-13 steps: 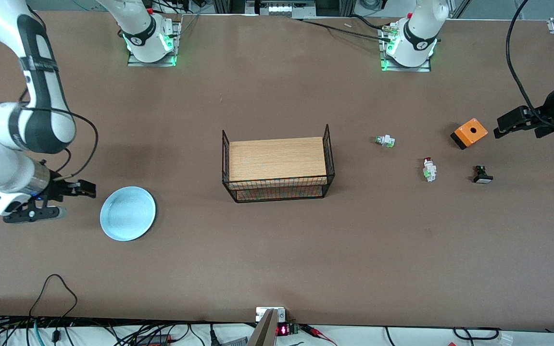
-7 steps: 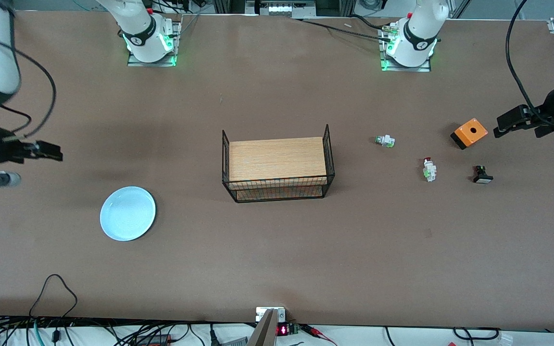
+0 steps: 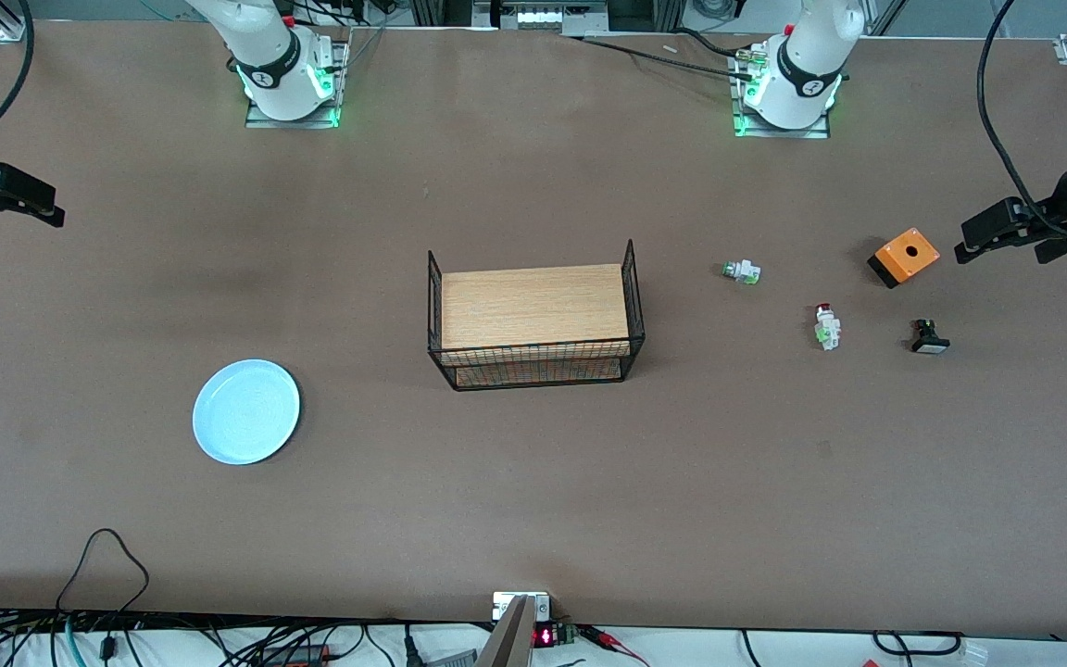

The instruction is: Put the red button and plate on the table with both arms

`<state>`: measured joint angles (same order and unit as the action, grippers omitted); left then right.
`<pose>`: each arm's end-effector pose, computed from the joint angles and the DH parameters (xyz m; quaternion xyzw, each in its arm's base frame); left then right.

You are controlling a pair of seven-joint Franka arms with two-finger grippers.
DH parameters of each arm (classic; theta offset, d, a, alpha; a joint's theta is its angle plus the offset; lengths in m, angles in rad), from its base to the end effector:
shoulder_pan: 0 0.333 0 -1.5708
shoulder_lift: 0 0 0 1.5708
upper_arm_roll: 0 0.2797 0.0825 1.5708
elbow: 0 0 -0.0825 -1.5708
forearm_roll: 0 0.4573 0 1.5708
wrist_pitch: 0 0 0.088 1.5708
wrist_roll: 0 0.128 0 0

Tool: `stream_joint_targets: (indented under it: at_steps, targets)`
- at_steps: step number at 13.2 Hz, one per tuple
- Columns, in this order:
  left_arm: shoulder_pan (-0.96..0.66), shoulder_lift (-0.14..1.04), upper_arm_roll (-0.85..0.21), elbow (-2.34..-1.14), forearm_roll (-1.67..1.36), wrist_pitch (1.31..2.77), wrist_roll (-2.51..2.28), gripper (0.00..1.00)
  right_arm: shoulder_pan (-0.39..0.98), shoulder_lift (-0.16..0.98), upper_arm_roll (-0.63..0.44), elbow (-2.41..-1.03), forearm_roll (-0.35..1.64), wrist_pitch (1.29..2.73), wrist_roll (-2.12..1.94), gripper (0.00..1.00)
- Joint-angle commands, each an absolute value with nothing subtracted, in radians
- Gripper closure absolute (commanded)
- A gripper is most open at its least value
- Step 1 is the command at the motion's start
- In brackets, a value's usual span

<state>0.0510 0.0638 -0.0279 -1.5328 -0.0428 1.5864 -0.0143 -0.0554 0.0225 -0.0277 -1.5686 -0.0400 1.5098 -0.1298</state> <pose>0.6461 0.0099 0.5488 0.9996 0.0192 -0.0050 0.0223 0.6224 -0.0570 0.5494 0.9987 0.0229 -0.0426 0.0159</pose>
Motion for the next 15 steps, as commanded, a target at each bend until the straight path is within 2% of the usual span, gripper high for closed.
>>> stream_joint_targets:
  at_steps: [1, 3, 4, 6, 8, 10, 15]
  targets:
    - [0.051, 0.054, -0.032, -1.528, -0.029, 1.578, -0.012, 0.0, -0.132, -0.058, 0.075, -1.667, -0.054, 1.54, -0.12, 0.0]
    - [0.051, 0.054, -0.031, -1.528, -0.029, 1.578, -0.012, 0.0, -0.211, -0.078, 0.153, -1.684, -0.052, 1.545, -0.115, 0.0]
    - [0.051, 0.054, -0.031, -1.528, -0.029, 1.578, -0.012, 0.0, -0.222, -0.092, 0.158, -1.686, -0.049, 1.531, -0.112, 0.0]
    - [0.051, 0.054, -0.031, -1.528, -0.029, 1.578, -0.012, 0.0, -0.212, -0.097, 0.158, -1.687, -0.049, 1.529, -0.121, 0.0]
    - [0.051, 0.054, -0.029, -1.528, -0.029, 1.578, -0.012, 0.0, -0.145, -0.106, 0.158, -1.687, -0.058, 1.532, -0.112, 0.0]
    - [0.051, 0.054, -0.031, -1.528, -0.029, 1.578, -0.012, 0.0, -0.133, -0.107, 0.153, -1.687, -0.058, 1.529, -0.106, 0.0]
    - [0.051, 0.054, -0.029, -1.528, -0.029, 1.578, -0.012, 0.0, -0.103, -0.059, 0.054, -1.629, -0.04, 1.532, -0.13, 0.0]
